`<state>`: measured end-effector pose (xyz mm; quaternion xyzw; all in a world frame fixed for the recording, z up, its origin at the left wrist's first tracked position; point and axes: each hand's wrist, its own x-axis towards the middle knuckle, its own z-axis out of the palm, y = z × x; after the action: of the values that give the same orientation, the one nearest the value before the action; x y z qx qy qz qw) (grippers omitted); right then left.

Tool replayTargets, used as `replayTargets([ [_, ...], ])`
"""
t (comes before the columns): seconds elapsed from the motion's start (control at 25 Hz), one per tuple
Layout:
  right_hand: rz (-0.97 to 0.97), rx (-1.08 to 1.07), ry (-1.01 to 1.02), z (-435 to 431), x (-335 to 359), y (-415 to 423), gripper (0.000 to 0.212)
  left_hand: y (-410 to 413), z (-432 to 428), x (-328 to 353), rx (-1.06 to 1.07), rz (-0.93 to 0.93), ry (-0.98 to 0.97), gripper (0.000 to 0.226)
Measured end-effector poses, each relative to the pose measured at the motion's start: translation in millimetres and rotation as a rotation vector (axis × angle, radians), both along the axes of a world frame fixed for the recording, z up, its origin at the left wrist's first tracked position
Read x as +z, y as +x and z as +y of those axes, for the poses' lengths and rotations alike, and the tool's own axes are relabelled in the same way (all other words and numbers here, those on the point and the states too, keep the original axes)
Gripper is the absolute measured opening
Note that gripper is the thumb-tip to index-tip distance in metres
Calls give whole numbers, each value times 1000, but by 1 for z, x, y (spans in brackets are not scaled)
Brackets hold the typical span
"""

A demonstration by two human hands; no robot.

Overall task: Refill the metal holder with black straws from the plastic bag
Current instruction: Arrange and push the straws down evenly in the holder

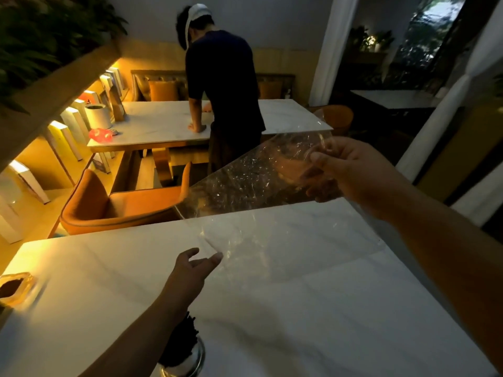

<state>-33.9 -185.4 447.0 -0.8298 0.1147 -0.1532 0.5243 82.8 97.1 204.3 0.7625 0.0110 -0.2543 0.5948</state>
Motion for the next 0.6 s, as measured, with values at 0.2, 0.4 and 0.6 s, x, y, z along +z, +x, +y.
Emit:
replayTargets([
  [0.2,-72,-133,212,-56,-41,-32,19,-2,-41,15,30,70,26,106],
  [0.4,-128,-333,473,-97,-101,-58,19,-8,-72,10,299,395,-375,71],
  [0.6,-225,-519,891,-116,-169,-77,19,-32,-105,9,348,601,-667,89],
])
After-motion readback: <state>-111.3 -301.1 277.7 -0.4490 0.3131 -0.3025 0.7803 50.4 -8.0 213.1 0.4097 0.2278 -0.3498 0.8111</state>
